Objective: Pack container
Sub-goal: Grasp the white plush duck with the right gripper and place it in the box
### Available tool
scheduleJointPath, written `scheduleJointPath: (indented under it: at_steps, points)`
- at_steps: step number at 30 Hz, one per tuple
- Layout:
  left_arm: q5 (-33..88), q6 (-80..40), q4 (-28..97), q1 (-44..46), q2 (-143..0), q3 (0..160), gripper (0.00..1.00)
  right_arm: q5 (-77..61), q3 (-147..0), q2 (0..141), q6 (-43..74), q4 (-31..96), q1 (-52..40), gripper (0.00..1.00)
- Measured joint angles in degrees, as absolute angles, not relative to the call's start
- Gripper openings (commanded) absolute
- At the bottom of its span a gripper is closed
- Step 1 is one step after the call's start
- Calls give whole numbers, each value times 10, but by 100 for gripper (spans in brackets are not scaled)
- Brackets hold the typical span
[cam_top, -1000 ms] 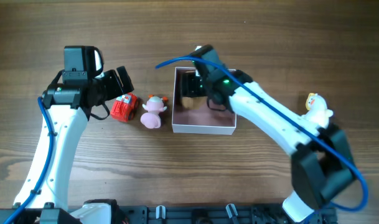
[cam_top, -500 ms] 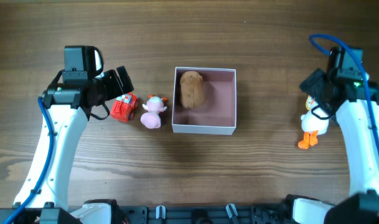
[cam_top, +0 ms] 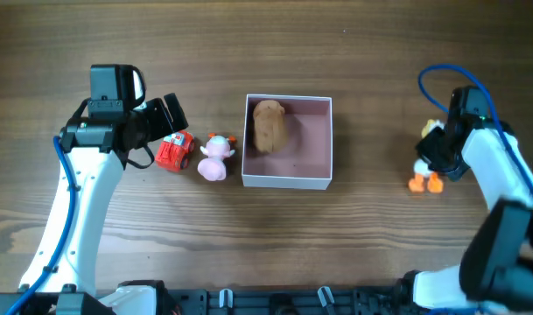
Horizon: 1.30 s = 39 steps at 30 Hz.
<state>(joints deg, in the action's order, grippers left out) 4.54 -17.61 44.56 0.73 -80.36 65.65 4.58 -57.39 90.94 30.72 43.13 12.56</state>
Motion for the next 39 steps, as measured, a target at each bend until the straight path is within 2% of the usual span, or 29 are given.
scheduleJointPath:
  at_steps: [2,4,6,9,11,12,13,14,16,19,22,26,29,30,32,34,36,39]
  points:
    - [45,-176,446,7,-804,656,100,-10,-590,766,296,427,34,12]
    - [45,-176,445,7,-804,656,100,-25,-595,693,302,407,-45,14]
    - [45,-176,446,7,-804,656,100,-42,-598,642,314,362,-161,19]
    - [45,-176,446,7,-804,656,100,10,-598,675,336,291,-275,23]
    - [45,-176,444,7,-804,656,100,40,-597,783,348,238,-308,24]
    - [45,-176,446,7,-804,656,100,45,-597,825,349,219,-309,28]
    - [45,-176,446,7,-804,656,100,52,-596,891,350,196,-309,38]
    - [45,-176,446,7,-804,656,100,56,-594,927,352,185,-309,38]
    - [45,-176,446,7,-804,656,100,63,-589,994,355,162,-309,47]
    - [44,-176,446,7,-804,656,100,86,-588,1007,334,134,-308,82]
    - [44,-176,446,7,-804,656,100,93,-589,998,285,138,-308,86]
    - [44,-176,446,7,-804,656,100,105,-603,880,243,154,-308,89]
    - [44,-176,446,7,-804,656,100,142,-611,759,237,226,-300,96]
    - [44,-176,446,7,-804,656,100,159,-614,718,242,285,-288,99]
    - [44,-176,445,7,-804,656,100,181,-619,670,272,384,-243,100]
    - [44,-176,446,7,-804,656,100,180,-618,663,319,481,-161,100]
    - [44,-176,446,7,-804,656,100,154,-609,673,337,506,-97,99]
    - [74,-177,479,7,-805,659,100,136,-592,702,347,517,-47,100]
